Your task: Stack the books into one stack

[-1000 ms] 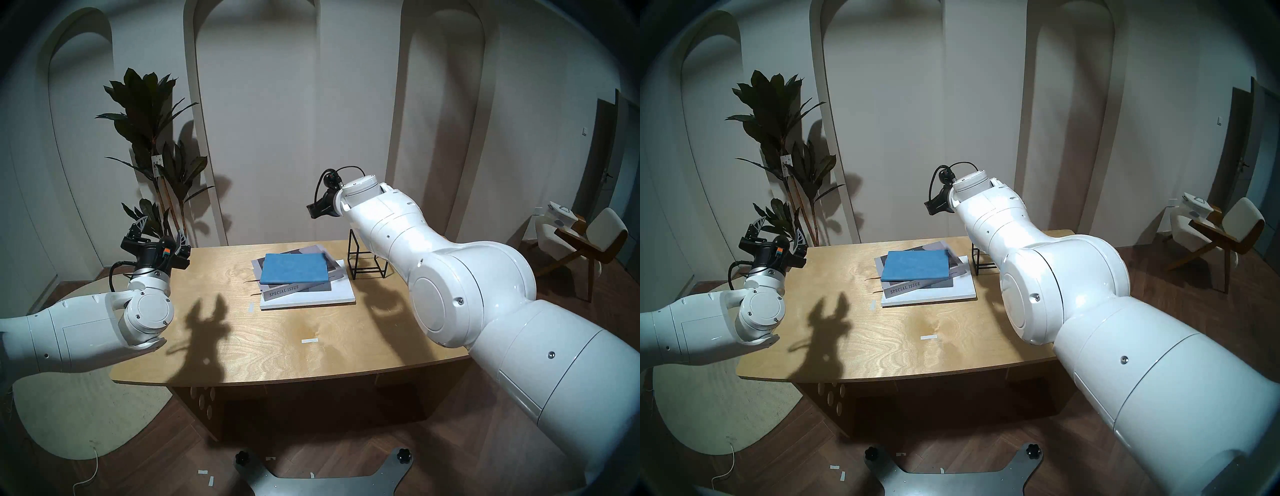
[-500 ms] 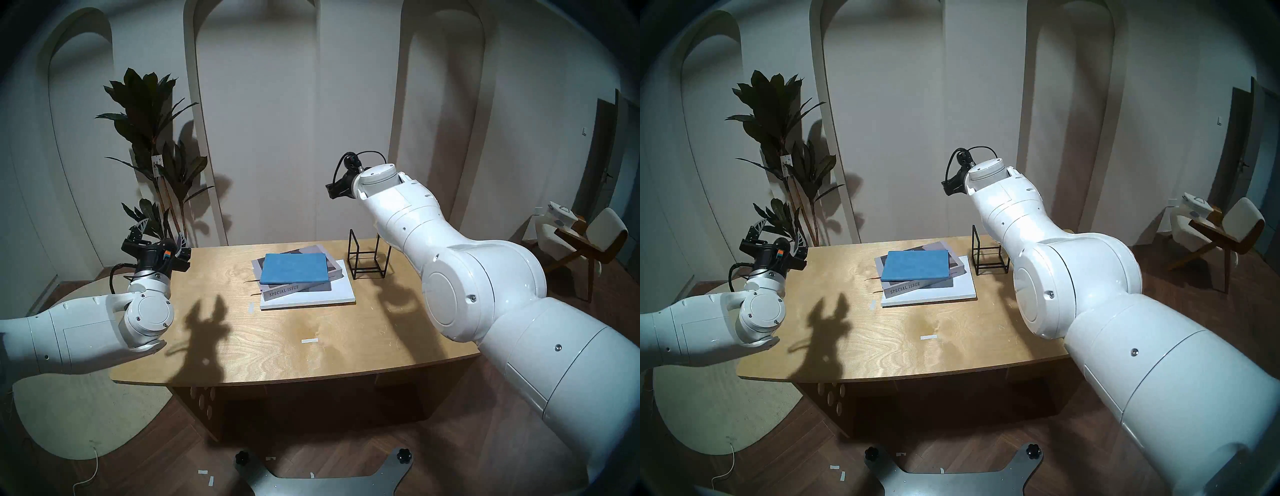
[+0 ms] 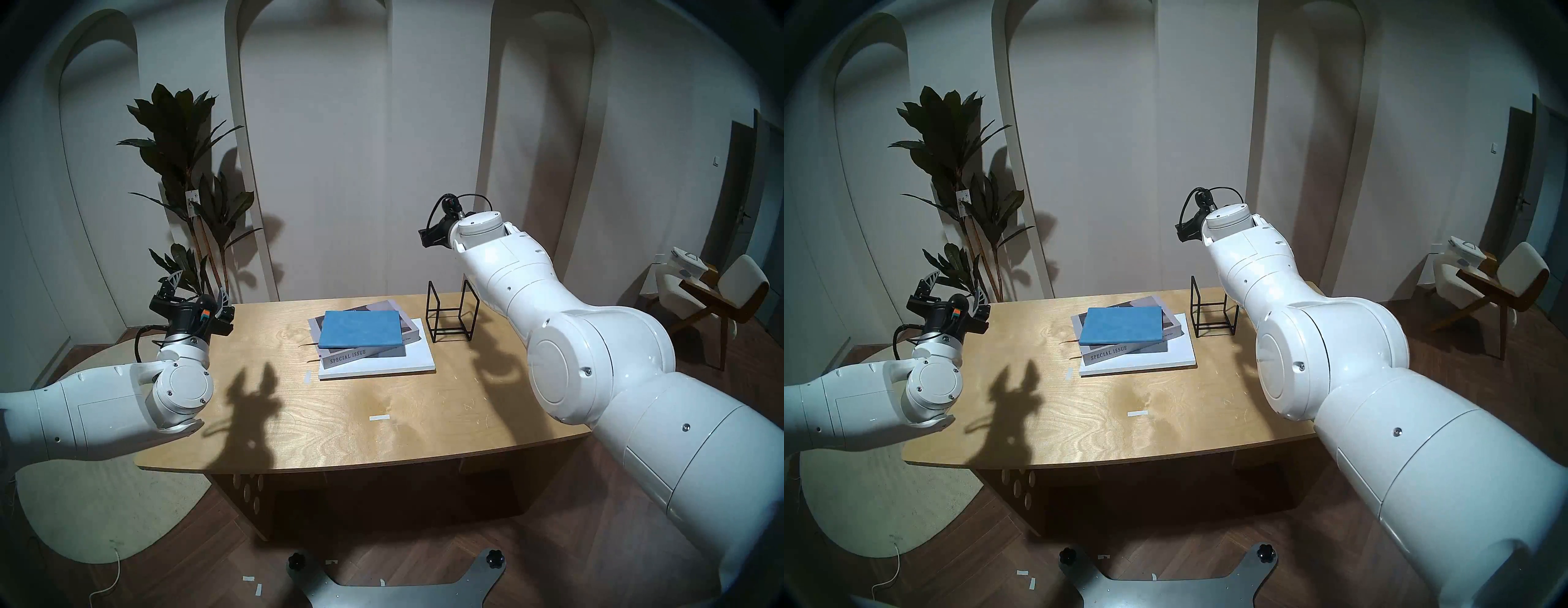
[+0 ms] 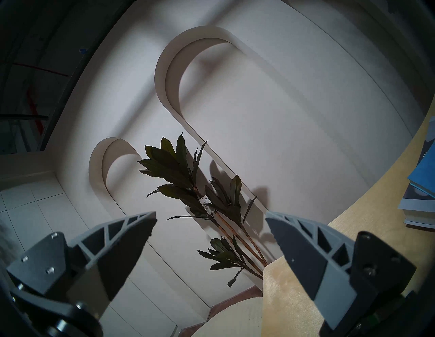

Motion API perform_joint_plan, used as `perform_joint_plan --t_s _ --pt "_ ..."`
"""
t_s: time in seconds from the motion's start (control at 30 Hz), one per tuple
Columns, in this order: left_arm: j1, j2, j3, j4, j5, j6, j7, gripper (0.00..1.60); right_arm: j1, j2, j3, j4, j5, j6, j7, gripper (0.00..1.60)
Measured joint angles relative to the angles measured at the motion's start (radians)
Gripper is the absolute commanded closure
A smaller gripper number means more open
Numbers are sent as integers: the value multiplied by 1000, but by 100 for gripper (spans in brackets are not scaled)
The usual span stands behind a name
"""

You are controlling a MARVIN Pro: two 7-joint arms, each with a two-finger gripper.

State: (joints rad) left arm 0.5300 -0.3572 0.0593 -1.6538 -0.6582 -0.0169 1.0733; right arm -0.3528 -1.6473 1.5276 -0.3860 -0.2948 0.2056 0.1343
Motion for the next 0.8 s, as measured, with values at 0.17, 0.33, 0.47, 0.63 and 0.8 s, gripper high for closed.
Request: perform_joint_plan --t_s 0.17,0.33,0.47,0.63,0.8 --pt "1 0 3 0 0 0 0 0 -7 -6 9 -8 12 -8 0 0" --pt "2 0 6 0 0 0 0 0 -13 -11 16 -17 22 -15 -1 0" --pt "3 0 8 0 0 0 0 0 -19 -10 24 -23 28 -19 -11 0" --pt "3 0 11 0 0 0 0 0 -30 6 38 -28 35 -21 -31 0" --pt "4 0 13 0 0 0 0 0 -47 32 57 -30 42 -22 -55 0"
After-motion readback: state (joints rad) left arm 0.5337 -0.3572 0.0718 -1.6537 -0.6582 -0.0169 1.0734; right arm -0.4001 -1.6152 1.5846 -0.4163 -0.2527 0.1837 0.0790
